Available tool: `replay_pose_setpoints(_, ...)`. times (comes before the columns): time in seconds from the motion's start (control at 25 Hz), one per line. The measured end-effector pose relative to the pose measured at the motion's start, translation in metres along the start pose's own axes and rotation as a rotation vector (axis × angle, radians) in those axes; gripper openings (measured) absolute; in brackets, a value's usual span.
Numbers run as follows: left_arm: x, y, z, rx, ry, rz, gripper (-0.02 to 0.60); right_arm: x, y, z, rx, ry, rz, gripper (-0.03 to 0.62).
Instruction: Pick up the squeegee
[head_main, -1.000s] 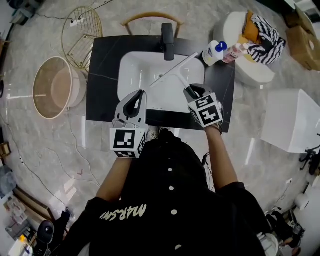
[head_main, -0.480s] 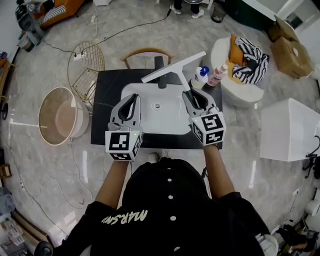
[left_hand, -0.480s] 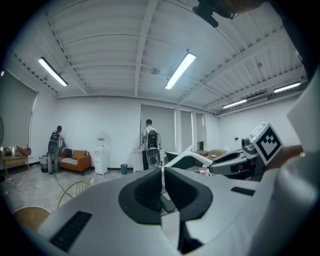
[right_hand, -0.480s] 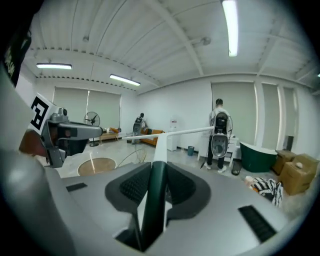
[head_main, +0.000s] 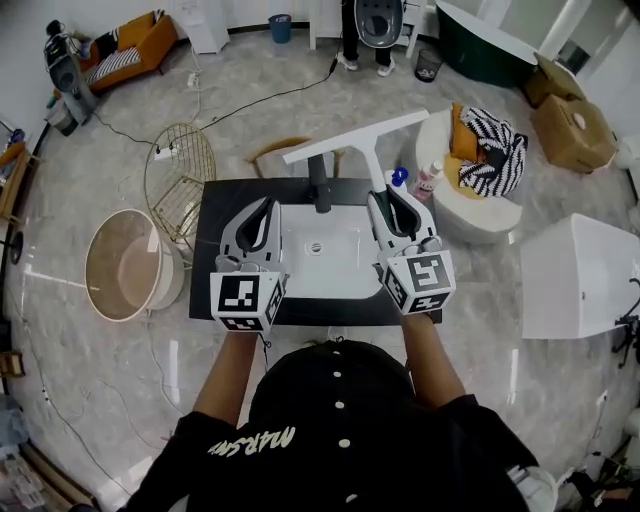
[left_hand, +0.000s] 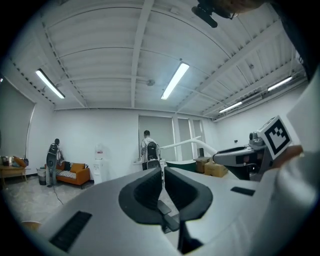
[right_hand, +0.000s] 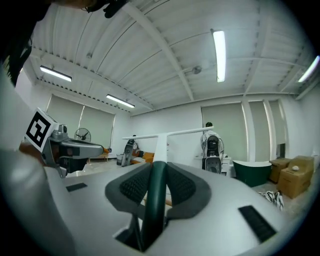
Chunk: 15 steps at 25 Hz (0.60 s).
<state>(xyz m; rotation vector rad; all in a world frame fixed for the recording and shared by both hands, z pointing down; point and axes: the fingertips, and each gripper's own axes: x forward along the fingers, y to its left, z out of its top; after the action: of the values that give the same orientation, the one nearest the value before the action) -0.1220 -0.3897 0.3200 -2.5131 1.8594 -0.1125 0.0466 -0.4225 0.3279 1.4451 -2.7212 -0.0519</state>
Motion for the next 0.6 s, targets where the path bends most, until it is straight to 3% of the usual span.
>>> replay_pose_setpoints(0.28, -0.005, -0.010, 0.022, 0.000, -0.044, -0.020, 0.023, -0.016, -0.009, 0.027, 0.026, -0.110, -0.062, 0.091)
replay_pose_setpoints(0.6, -0.011, -0.022, 0.031, 0.016, -0.048, -0.048, 0.023, -0.028, -0.011, 0.034, 0.019, -0.132, -0.110, 0.091)
